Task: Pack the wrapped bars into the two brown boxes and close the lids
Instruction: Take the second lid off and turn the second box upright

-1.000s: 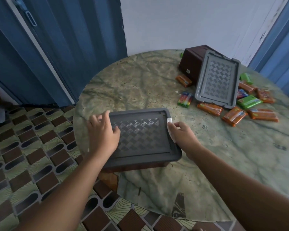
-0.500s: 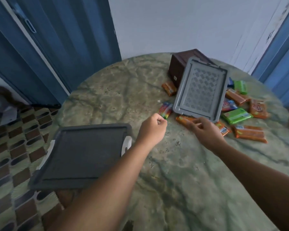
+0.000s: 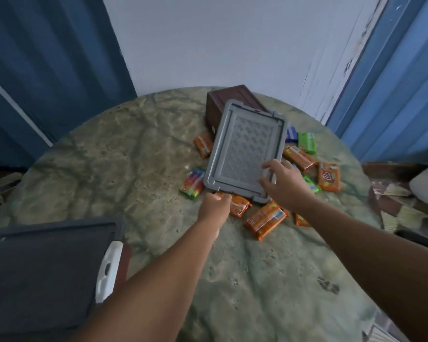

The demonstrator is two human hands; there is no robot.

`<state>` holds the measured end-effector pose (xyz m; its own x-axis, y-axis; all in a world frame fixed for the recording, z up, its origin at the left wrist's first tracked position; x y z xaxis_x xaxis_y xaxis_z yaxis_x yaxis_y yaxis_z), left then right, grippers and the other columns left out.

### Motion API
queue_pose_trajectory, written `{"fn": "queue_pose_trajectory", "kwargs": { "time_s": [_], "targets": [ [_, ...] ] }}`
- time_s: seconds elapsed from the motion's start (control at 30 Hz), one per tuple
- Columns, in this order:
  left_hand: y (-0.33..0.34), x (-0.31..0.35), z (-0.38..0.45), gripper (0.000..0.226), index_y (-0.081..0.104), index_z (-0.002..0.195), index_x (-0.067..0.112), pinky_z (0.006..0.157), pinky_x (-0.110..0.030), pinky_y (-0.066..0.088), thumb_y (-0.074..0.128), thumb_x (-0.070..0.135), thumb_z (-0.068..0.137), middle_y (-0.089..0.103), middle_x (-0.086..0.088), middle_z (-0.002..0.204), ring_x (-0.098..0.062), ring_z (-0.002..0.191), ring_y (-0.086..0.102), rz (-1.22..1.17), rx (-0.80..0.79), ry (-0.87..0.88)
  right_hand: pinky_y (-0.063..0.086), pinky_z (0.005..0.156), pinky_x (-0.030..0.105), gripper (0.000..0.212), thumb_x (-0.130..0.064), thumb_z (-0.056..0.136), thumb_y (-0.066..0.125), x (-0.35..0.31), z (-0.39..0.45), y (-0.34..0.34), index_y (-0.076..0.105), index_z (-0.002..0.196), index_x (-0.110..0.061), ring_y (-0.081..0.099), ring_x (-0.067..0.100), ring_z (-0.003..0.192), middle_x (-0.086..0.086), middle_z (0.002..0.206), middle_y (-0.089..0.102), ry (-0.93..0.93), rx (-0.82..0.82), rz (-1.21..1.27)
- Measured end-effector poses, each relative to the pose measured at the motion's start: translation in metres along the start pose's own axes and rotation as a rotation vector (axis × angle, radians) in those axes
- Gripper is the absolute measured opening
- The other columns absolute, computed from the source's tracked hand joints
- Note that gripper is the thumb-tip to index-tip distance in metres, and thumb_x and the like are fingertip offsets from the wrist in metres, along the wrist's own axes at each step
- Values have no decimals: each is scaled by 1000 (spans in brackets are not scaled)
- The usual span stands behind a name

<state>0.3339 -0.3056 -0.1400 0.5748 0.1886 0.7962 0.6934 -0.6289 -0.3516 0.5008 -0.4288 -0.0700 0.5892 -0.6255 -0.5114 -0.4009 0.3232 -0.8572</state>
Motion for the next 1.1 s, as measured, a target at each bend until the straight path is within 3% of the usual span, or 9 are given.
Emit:
{"fn": "queue_pose_trajectory", "kwargs": {
  "time_s": [0.2,0.37,0.47,0.5,0.6,0.73,0.83,0.93,1.1],
  "targets": [
    [27,5,18,43,55,130,5,64,-28,42,63,34,99,62,-7,102,-14,69,48,-227,33,-222,40,107,49,50,-40,99,60,-2,35,-13,45,145,-30,40,31,136,7,144,47,-47,3,-98],
    [53,16,37,56,56,123,8,55,-33,49,72,49,88,63,-9,100,-25,84,65,-418,132,-414,34,115,50,63,-37,97,64,-8,101,-32,36,153,-27,33,35,142,9,155,38,-200,30,-234],
    [87,-10,91,113,48,141,7,80,-53,61,68,79,56,63,-21,131,-43,113,66,-405,237,-483,27,119,53,69,-35,93,66,-11,143,-43,35,153,-21,31,38,143,12,155,36,-302,59,-270],
    [91,-18,99,115,48,137,7,90,-56,58,71,80,51,62,-20,130,-43,114,64,-442,298,-528,23,121,53,71,-35,92,66,-10,155,-46,33,153,-19,29,38,145,13,157,35,-317,65,-278],
    [76,16,46,83,50,115,15,94,-53,56,86,64,59,61,-10,112,-34,102,62,-542,454,-536,13,126,54,81,-43,97,60,-6,183,-46,18,161,-16,17,36,154,14,167,20,-333,-6,-331],
    [82,32,44,72,50,119,17,105,-59,47,79,66,75,57,-4,126,-35,124,57,-716,359,-517,14,124,58,90,-55,99,55,-2,205,-39,5,163,-18,16,39,155,16,169,15,-331,-129,-353],
    [77,32,45,112,52,135,18,105,-62,46,68,94,54,60,-2,137,-34,127,57,-851,428,-495,28,117,60,87,-62,96,54,2,213,-46,13,159,-18,27,47,146,23,160,25,-295,-108,-292],
    [58,31,36,97,35,152,12,110,-57,44,66,73,83,52,-9,147,-35,135,51,-861,633,-425,33,113,60,85,-70,94,50,12,214,-51,27,154,-15,31,48,142,25,155,30,-221,-95,-191],
    [23,31,17,100,7,161,13,115,-50,33,62,63,93,33,-13,162,-35,145,39,-737,673,-250,49,89,48,70,-72,92,53,20,182,-44,42,135,-19,53,39,112,17,135,45,-176,-159,62]
  ]
}}
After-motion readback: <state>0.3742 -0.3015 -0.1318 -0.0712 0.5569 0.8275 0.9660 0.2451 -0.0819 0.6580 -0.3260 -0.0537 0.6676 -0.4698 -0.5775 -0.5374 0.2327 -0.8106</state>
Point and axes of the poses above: each hand's wrist, its own z-axis towards the middle knuckle, its own y-axis out of the palm, x = y × z, the point moved 6 cm from there along z, towards the middle knuckle
